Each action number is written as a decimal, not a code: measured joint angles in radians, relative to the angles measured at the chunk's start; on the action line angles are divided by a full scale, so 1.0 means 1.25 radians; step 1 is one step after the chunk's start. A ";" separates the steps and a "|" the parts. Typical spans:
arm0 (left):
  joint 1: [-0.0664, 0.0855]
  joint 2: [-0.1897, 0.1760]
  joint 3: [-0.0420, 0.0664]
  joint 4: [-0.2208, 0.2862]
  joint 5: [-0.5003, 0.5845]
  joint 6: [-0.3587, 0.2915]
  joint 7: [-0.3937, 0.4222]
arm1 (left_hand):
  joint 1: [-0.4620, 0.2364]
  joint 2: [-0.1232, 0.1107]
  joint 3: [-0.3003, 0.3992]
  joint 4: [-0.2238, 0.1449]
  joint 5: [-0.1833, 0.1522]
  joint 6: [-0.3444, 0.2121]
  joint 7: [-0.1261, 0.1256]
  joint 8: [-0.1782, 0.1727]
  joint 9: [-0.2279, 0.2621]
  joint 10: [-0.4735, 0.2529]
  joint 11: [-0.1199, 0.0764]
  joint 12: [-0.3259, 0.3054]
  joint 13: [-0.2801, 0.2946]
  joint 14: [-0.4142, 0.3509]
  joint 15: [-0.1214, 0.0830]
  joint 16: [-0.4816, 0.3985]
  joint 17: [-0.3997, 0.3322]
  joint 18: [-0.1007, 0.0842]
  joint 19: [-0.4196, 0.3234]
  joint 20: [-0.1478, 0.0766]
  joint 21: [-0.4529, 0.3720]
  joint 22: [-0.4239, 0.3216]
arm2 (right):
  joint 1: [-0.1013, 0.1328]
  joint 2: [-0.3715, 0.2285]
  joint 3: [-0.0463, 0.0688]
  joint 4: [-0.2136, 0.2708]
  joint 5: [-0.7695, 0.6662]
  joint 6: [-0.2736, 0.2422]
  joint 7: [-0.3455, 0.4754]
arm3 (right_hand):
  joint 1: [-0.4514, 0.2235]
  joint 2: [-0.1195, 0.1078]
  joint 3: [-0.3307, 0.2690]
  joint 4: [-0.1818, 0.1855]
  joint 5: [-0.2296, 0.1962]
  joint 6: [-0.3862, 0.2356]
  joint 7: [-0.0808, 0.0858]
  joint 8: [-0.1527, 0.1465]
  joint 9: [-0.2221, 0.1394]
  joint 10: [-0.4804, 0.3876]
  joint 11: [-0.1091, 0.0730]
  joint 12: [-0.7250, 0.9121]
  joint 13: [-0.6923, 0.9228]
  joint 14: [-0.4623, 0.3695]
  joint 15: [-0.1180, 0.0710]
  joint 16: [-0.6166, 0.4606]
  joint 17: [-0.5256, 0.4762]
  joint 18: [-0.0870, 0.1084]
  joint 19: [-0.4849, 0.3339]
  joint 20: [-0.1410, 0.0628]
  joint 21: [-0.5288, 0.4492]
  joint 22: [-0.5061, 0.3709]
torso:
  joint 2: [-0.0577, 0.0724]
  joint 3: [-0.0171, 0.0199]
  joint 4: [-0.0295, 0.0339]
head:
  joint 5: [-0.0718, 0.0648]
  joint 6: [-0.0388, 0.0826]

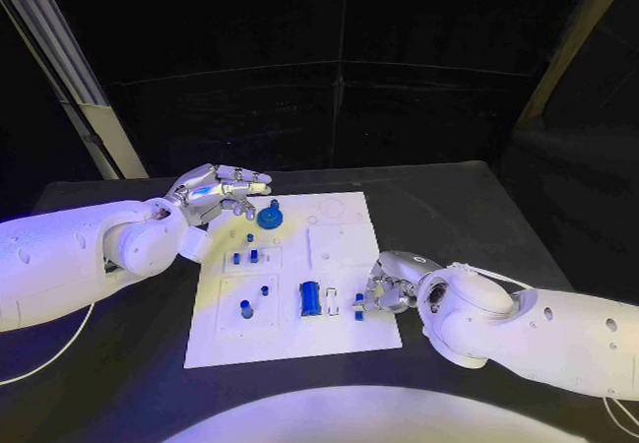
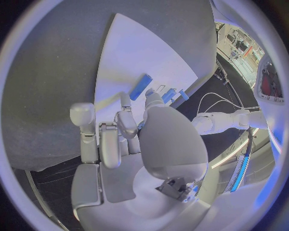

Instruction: Assemble the parts on the task board

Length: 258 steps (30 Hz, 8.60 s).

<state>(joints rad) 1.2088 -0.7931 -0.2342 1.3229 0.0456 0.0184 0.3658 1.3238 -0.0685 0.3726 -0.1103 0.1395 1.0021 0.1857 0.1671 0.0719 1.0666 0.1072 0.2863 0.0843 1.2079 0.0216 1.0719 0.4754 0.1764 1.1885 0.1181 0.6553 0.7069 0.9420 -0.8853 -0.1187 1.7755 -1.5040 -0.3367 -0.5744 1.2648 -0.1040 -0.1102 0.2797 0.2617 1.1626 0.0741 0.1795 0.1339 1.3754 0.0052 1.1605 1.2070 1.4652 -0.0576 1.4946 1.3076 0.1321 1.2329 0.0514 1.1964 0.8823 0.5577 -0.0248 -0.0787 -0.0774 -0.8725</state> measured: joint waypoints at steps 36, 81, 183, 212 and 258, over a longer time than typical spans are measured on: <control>0.001 -0.002 0.000 0.003 -0.007 0.011 -0.014 | 0.000 0.000 -0.002 -0.002 0.000 0.000 0.000 0.000 0.000 -0.003 0.003 0.003 0.000 0.000 0.000 0.000 -0.005 0.000 0.000 0.000 0.000 -0.001 | -0.013 0.040 0.006 -0.013 -0.250 0.086 0.010 | 0.130 0.016 -0.028 -0.031 0.182 -0.034 0.013 0.011 0.030 -0.023 0.000 -0.021 -0.019 0.000 0.000 -0.018 0.000 0.000 -0.017 0.000 -0.028 -0.033 | 0.000 -0.0001 -0.0004 | 0.007 0.000; 0.002 -0.003 0.000 0.004 -0.020 0.016 -0.020 | 0.000 0.000 -0.002 -0.002 0.000 -0.003 -0.003 0.000 0.000 -0.003 0.003 0.003 -0.001 -0.006 0.000 -0.003 -0.008 0.000 0.000 0.000 0.000 -0.001 | -0.020 -0.006 0.001 0.035 -0.147 -0.054 0.019 | 0.143 -0.017 0.246 -0.018 0.123 0.015 -0.006 -0.007 0.015 0.066 -0.020 0.136 0.081 0.000 -0.011 0.036 0.000 -0.013 0.045 -0.012 0.052 0.100 | 0.000 -0.0011 -0.0001 | 0.011 0.000; 0.008 0.001 0.000 0.003 -0.034 0.027 -0.034 | 0.000 0.000 -0.002 -0.002 0.000 -0.006 0.000 0.000 0.000 -0.009 0.003 0.007 -0.001 -0.006 0.000 -0.003 -0.012 0.000 -0.003 0.003 -0.003 -0.002 | -0.019 0.109 0.003 -0.035 0.144 -0.090 -0.027 | -0.140 0.052 0.082 0.009 0.102 0.066 -0.037 0.042 0.082 0.071 -0.031 0.180 0.080 0.000 -0.029 0.057 0.000 -0.013 0.065 -0.027 0.080 0.140 | 0.000 -0.0001 -0.0011 | 0.027 0.000; 0.007 0.013 0.000 -0.028 -0.023 0.009 0.010 | -0.060 -0.015 -0.084 0.040 0.000 -0.023 -0.003 0.008 -0.001 -0.035 0.006 0.034 0.001 -0.048 0.010 -0.022 -0.031 0.000 -0.029 0.013 -0.044 -0.027 | 0.023 0.002 0.087 -0.128 0.435 -0.116 0.312 | 0.026 0.059 0.004 -0.011 -0.095 -0.105 0.045 -0.044 0.058 -0.191 0.033 -0.416 -0.218 -0.071 0.026 -0.373 -0.273 0.032 -0.158 0.026 -0.250 -0.272 | -0.017 -0.0074 0.0013 | 0.022 0.000; -0.100 0.052 0.125 0.057 0.082 -0.340 0.139 | -0.607 0.055 -0.265 0.087 -0.096 -0.477 -0.110 -0.123 -0.055 -0.511 -0.055 -0.205 -0.065 -0.632 -0.001 -0.773 -0.377 -0.055 -0.675 -0.003 -0.513 -0.465 | 0.070 0.129 0.105 -0.281 1.098 -0.139 0.833 | -0.507 0.086 0.048 -0.224 -0.200 -0.600 -0.005 -0.137 -0.104 -0.734 0.022 -0.923 -0.962 -0.788 0.057 -1.189 -1.040 -0.026 -0.662 0.046 -0.875 -0.700 | -0.018 0.0146 0.0542 | 0.062 0.214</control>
<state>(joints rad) 1.0840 -0.7279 -0.0780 1.3946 0.1483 -0.4059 0.5398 0.5655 0.0001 0.0412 -0.0022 0.0199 0.4062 0.0480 0.0131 0.0030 0.4282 0.0380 0.0304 0.0033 0.4178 0.0202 0.1060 0.0036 0.1078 0.3444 0.1143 0.0141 0.1258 1.0295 -0.7241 0.0131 1.4238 -0.1315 -0.5104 0.4666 0.6308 0.0038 -0.0497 0.0001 0.0122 0.4127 0.0682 0.0077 0.0035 0.4582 0.0333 0.0073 0.0048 0.4802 0.0141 0.0084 0.0077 0.1000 0.4058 0.1084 0.1029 0.0075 0.5356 -0.0066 -0.0109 0.0007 -0.6050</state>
